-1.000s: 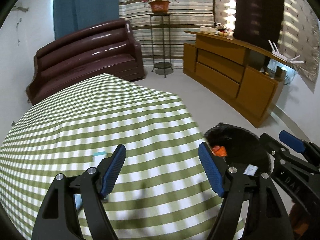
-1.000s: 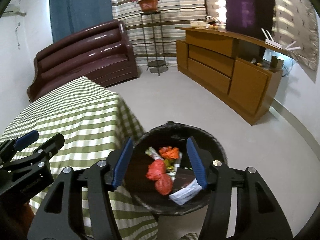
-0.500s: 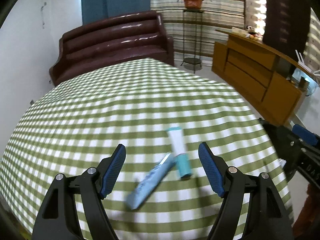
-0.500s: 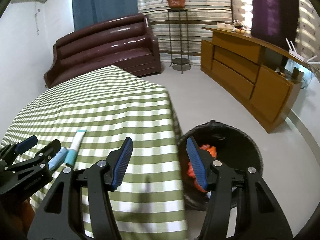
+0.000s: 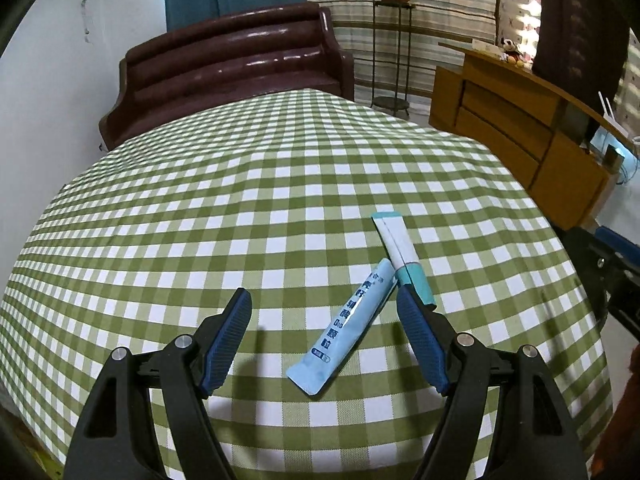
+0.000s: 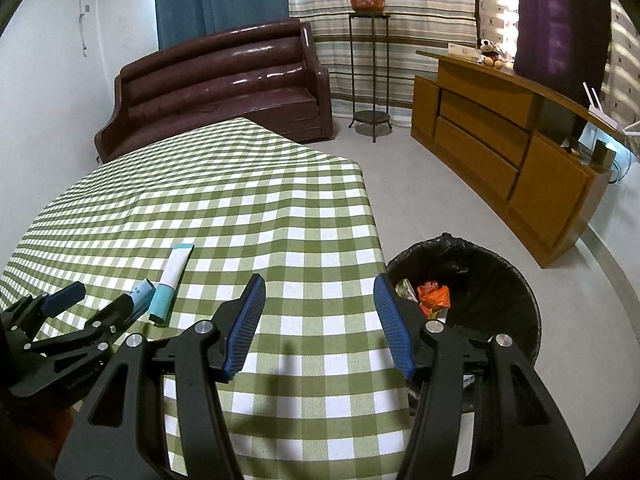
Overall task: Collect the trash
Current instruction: 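Lower the left gripper onto the blue printed tube and close it, then grasp the white-and-teal tube with the right gripper while the left holds the blue tube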
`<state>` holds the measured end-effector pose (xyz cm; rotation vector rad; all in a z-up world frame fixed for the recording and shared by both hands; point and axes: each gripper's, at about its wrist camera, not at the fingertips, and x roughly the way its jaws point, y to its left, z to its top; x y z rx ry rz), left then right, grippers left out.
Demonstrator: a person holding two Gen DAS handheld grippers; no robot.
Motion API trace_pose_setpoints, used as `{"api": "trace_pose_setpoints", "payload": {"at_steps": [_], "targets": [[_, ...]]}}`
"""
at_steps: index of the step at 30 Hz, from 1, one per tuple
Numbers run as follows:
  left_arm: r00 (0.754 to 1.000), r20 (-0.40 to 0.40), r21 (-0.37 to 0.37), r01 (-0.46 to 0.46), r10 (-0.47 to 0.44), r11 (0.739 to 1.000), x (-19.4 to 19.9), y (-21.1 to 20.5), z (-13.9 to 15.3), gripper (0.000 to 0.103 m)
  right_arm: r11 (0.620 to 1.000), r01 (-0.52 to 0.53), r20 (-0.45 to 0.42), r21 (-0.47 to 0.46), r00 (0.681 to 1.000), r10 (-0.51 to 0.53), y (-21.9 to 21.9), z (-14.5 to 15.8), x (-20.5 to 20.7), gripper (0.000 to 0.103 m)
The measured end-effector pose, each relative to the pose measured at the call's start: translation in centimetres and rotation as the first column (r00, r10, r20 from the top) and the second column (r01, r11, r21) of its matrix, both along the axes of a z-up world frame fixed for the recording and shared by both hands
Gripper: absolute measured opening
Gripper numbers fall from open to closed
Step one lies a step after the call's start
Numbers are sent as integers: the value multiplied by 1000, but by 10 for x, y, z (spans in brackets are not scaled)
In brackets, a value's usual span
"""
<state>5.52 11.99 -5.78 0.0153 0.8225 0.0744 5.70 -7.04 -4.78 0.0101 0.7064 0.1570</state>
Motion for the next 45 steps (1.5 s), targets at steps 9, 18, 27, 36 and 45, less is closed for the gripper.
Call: {"api": "trace_pose_setpoints", "payload": {"at_steps": [9,18,27,36,45], "targets": [[995,-78,0,57,-57,998,9,0,-11,51,1000,-8,-4,0,1000,8,2,0,0,55],[994,-78,20,77,-76,997,12,3,-10,18,1000,-22,-8,-4,1000,22,11,-1,3,55],[998,-60,8,22,-22,1000,10,34,-7,17,998,-56,-10,-11,998,56,30,-2,8,55],[997,-41,22,-58,59,998,8,77,-1,17,991,-132,-15,-23,991,132,68,-2,13,55],[992,-27,40,-122,123,992,3,112,-2,17,979,-202,-56,-41,978,200,108,-10,26,55]]}}
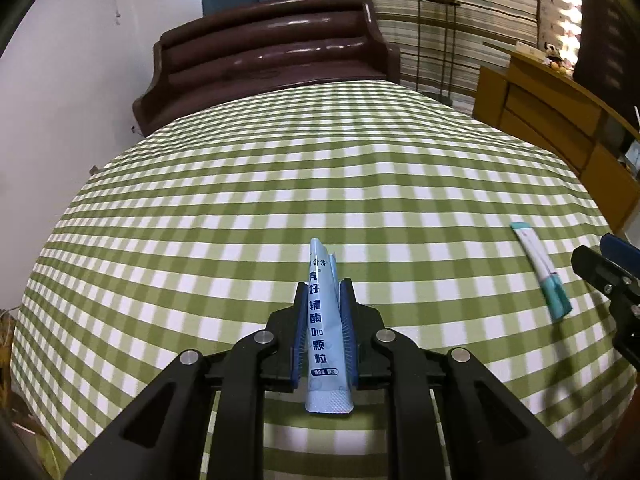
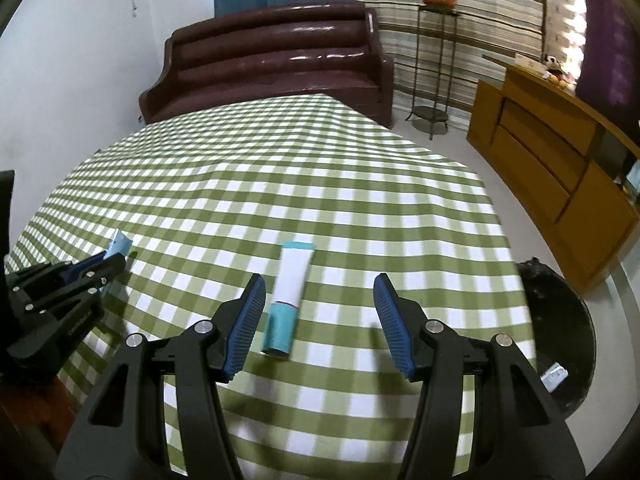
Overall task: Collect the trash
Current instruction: 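Grasp the white-and-teal tube with the right gripper while the left holds the blue tube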
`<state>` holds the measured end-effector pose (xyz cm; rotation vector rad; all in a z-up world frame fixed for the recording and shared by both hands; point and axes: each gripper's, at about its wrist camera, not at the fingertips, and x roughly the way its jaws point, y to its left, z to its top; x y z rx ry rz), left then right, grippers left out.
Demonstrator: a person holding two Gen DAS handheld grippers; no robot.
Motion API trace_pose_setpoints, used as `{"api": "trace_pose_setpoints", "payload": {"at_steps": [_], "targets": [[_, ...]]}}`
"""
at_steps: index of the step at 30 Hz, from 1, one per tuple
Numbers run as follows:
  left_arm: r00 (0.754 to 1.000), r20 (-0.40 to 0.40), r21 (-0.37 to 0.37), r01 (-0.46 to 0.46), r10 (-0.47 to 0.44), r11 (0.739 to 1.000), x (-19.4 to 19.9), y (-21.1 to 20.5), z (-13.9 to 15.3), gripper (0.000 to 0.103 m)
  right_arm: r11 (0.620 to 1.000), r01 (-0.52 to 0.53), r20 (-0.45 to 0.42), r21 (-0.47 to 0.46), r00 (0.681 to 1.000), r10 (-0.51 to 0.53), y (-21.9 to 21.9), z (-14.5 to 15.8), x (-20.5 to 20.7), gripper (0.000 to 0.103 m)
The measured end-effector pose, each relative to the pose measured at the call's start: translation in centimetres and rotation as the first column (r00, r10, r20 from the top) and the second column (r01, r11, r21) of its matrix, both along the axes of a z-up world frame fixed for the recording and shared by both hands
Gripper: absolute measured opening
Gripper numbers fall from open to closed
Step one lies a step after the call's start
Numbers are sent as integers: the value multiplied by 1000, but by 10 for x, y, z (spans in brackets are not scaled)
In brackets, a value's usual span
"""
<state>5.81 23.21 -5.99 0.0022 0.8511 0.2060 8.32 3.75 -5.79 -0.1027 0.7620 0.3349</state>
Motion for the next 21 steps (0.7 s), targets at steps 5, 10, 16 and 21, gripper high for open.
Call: {"api": "trace_pose_setpoints", "payload": {"at_steps": [5,10,16,21], "targets": [[1000,1,1,-28,28,1000,-5,18,-1,17,999,-13,-22,-29,1000,12,17,-7,6,55],[999,1,-3,-44,44,999,-4,24,-1,17,999,-14,-51,-48,999,11,28,-15,11,54],[999,2,-11,-54,54,999,-4,27,-1,17,997,-16,-87,-75,996,10,35,-24,19,53],[998,2,-13,-59,59,998,-4,27,-3,17,996,-15,-88,-85,996,8,40,-26,21,47]]}}
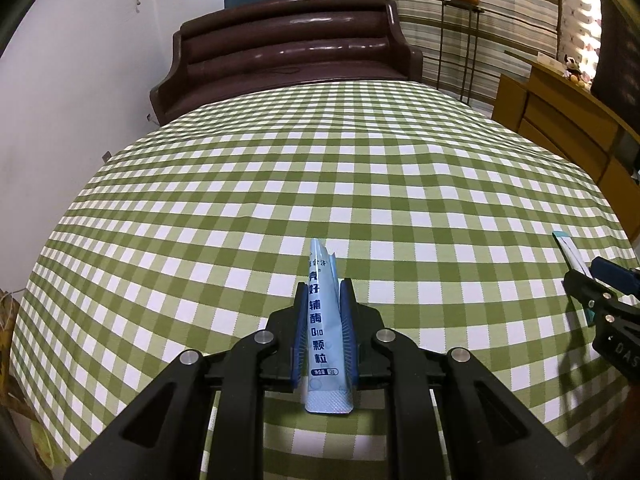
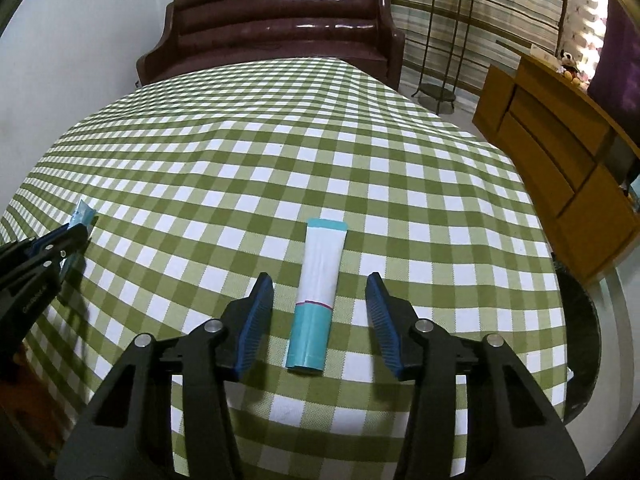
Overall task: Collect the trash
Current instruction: 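Grasp the white-and-teal tube with the right gripper while the left holds the blue tube, then carry both tubes in both grippers over the black bin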
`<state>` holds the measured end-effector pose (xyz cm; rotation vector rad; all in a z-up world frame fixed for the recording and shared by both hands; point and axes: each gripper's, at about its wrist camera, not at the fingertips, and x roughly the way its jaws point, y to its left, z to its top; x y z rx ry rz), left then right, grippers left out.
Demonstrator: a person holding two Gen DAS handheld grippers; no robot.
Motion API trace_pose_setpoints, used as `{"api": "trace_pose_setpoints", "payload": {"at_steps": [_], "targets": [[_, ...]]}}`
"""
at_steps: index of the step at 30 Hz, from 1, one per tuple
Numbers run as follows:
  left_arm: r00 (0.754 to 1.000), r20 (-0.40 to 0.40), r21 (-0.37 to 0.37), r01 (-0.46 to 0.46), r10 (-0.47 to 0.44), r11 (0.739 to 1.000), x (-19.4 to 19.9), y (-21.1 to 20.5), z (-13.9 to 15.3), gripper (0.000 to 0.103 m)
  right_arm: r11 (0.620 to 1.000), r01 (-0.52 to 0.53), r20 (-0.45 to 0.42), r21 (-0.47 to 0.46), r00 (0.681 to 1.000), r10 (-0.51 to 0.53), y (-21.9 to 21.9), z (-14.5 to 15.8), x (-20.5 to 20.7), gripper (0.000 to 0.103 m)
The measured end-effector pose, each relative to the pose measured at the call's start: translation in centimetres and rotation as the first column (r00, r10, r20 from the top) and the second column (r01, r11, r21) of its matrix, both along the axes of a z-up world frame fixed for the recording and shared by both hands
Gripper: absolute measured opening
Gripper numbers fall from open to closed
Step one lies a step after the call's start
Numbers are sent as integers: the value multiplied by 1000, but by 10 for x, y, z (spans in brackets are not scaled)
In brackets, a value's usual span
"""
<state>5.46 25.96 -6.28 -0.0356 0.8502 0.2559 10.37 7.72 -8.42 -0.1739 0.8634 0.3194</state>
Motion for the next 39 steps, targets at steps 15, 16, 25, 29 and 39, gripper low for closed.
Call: {"api": "trace_pose_setpoints", "payload": {"at_steps": [15,16,25,29,39], "targets": [[1000,7,-14,-11,11,1000,-3,5,0,17,1000,-14,18,-10,1000,14,-4,1,-12,17],[1000,7,-15,-11,11,1000,-3,5,-1,17,1000,-13,19,-11,1000,13,-3,1,-11,16],[1000,10,-11,-12,12,1000,-4,4,0,17,1000,-13,23,2,1000,13,-6,4,-12,14],[1000,12,-13,-9,9,1000,-5,-1,2,17,1000,-14,27,19,1000,14,-11,7,-14,14],[999,44,-23,31,-30,999,-10,-27,12,17,998,-2,61,57,998,-2,-33,19,-25,13]]}}
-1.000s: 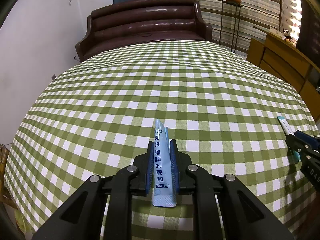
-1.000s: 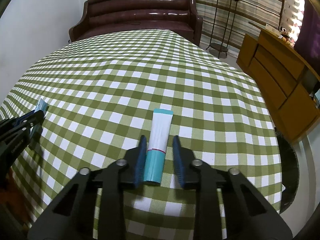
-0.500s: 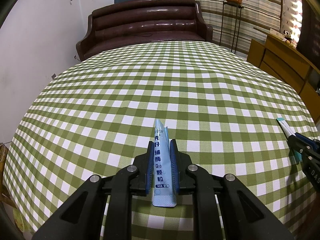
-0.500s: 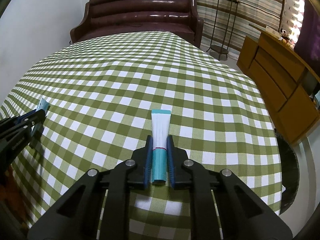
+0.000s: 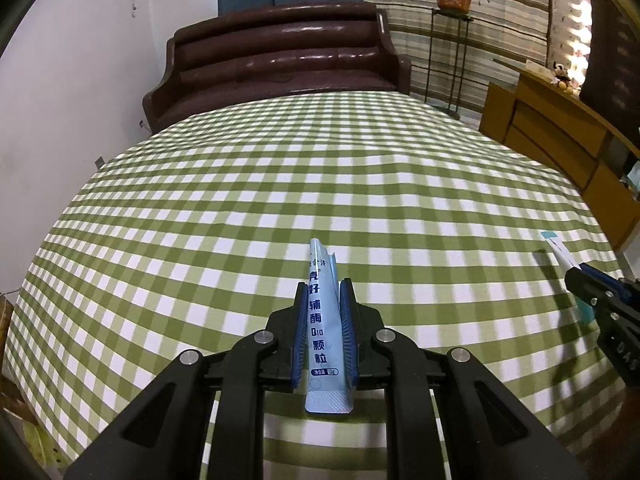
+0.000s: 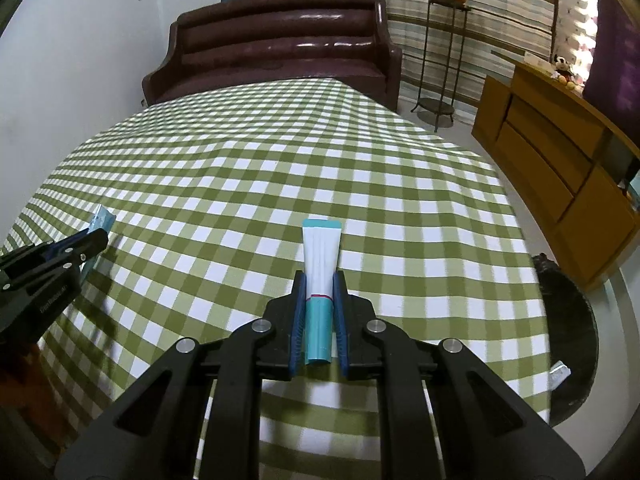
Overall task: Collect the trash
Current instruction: 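Carry both tubes in both grippers over the black bin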
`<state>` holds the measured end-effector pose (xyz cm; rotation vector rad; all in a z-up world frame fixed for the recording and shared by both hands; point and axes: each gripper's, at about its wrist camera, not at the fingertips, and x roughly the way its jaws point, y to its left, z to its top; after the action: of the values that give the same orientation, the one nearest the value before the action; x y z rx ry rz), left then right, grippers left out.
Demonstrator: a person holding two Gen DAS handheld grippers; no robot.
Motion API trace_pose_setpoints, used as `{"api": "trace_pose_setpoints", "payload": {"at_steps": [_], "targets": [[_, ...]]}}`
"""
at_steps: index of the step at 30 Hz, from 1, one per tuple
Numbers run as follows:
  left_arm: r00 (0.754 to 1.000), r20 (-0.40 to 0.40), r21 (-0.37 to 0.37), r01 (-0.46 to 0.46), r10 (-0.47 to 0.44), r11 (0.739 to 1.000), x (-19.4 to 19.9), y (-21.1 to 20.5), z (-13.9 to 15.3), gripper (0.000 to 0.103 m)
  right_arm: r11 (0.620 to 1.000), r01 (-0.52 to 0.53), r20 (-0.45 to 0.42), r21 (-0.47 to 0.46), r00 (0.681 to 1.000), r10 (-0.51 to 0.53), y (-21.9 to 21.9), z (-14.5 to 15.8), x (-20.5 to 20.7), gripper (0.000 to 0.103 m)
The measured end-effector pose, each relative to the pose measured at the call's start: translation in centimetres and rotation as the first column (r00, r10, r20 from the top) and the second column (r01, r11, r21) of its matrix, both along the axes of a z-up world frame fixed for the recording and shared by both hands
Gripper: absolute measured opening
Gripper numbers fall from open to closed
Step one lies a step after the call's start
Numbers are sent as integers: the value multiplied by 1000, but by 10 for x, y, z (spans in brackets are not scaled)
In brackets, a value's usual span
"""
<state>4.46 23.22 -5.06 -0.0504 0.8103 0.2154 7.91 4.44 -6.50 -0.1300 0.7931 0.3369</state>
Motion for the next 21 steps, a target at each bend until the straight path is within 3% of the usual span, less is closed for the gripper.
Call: {"api": "trace_pose_setpoints", "payload": {"at_steps": [11,21], "targets": [[992,53,11,118,-118,993,3,-67,20,17,996,87,54,33,995,-89,-65,19,-13,13],[961,88,15,261,-262,965,19,-145,32,17,976,215,93,43,972,-218,-144,31,-19,14]]}}
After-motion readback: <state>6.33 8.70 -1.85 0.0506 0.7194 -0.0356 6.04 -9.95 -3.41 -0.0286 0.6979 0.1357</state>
